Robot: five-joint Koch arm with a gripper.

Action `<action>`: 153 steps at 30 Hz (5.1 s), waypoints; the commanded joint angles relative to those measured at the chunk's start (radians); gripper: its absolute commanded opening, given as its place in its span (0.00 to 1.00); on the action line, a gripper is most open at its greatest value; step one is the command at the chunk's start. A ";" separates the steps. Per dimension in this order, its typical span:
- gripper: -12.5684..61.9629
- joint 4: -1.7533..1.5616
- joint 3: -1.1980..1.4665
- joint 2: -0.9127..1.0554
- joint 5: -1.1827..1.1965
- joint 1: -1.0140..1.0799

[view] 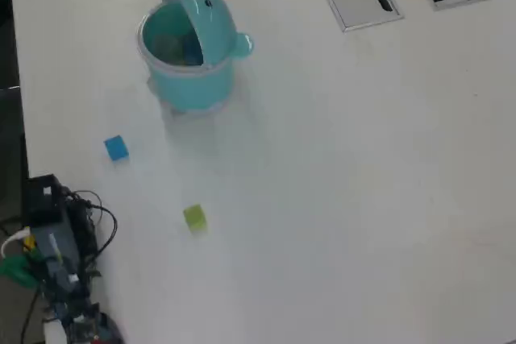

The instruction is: Grasp RGB lego blocks and put them in the bin one by one.

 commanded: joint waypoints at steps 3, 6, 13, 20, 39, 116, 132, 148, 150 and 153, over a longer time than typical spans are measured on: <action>0.60 0.032 -0.055 0.003 -0.005 0.000; 0.58 0.046 -0.054 -0.002 0.015 -0.005; 0.42 0.009 -0.049 -0.055 0.117 -0.052; 0.16 -0.187 -0.048 -0.130 0.140 -0.092; 0.05 -0.310 -0.031 0.061 0.284 -0.215; 0.18 -0.546 -0.003 0.686 0.201 -1.924; 0.18 -0.589 -0.324 0.264 -0.023 -2.273; 0.19 -0.311 -0.976 -0.133 -0.094 -2.428; 0.19 -0.291 -1.043 -0.183 -0.091 -2.436; 0.22 -0.250 -1.158 -0.272 -0.086 -2.451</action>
